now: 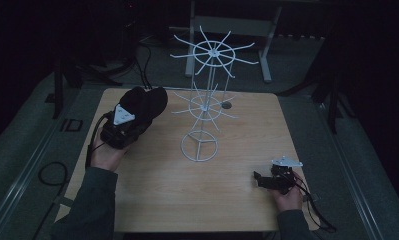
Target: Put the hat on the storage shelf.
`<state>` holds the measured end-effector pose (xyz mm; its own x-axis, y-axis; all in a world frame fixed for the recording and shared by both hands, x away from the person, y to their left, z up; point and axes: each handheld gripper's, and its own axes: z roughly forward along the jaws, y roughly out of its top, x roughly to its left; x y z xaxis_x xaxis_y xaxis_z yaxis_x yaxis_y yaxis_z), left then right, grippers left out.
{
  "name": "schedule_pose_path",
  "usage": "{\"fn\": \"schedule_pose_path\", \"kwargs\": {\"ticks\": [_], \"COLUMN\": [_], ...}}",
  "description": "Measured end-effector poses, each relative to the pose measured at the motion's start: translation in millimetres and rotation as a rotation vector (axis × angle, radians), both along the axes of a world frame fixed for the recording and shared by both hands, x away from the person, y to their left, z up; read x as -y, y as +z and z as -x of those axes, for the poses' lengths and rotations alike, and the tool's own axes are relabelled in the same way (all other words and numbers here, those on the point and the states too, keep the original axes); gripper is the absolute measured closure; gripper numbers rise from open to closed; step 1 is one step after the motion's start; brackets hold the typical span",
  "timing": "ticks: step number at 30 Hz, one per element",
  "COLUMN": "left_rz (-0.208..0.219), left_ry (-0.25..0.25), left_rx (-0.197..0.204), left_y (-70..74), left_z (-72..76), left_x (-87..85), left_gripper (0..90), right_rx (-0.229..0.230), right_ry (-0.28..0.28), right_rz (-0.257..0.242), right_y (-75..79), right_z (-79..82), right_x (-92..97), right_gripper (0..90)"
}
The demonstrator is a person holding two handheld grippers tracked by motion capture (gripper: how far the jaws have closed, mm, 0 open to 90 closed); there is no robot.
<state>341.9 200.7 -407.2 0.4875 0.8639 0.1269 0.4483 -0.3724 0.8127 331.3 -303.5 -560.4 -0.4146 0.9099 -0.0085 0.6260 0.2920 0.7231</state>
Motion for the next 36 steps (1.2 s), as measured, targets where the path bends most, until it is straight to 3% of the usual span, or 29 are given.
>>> {"fn": "schedule_pose_path", "kwargs": {"ticks": [8, 21, 36], "left_rz": [0.012, 0.073, 0.094], "left_ry": [-0.001, -0.003, -0.005], "left_rx": [0.019, 0.057, 0.097], "left_y": [9.2, 22.6, 41.7], "left_z": [2.2, 5.5, 5.8], "left_x": [-1.1, -3.4, -0.7], "left_gripper": [75.1, 74.9, 74.8], "right_rx": [0.001, 0.0, 0.001], "right_ry": [0.0, -0.001, -0.001], "right_rz": [0.0, -0.001, -0.001], "right_y": [-0.1, 0.0, 0.0], "right_z": [0.0, 0.0, 0.0], "right_x": [0.0, -0.1, -0.1], "right_gripper": [13.3, 13.3, 13.3]}}
